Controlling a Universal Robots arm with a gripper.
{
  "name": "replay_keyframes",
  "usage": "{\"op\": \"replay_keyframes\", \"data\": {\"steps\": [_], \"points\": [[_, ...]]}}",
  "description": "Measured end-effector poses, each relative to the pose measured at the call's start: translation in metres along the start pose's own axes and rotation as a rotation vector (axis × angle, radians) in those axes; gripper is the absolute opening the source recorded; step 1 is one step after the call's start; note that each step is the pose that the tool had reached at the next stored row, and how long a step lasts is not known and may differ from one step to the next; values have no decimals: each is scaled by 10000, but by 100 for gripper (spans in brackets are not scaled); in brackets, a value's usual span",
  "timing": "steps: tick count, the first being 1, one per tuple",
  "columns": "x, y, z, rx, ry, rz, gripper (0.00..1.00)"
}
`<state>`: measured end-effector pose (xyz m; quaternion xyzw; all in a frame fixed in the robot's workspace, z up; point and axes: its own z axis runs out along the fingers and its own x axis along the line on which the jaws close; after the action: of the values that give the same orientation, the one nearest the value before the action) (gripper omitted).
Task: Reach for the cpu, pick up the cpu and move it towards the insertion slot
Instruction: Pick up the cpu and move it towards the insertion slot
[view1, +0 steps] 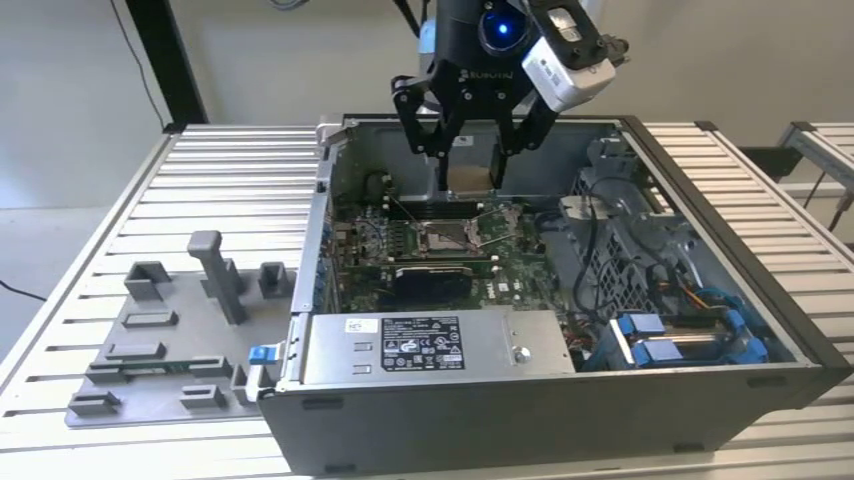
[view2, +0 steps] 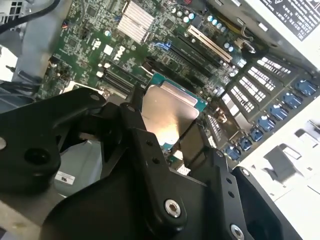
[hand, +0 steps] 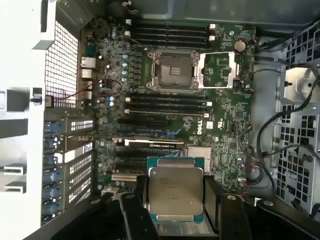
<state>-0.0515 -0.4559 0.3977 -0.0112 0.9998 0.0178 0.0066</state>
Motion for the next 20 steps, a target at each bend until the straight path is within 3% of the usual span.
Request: {"op": "replay_keyframes", "data": {"steps": [10,20], "points": [[-4,189,27,2,-5,116,0],[-9,427,47,4,-7,176,0]]}}
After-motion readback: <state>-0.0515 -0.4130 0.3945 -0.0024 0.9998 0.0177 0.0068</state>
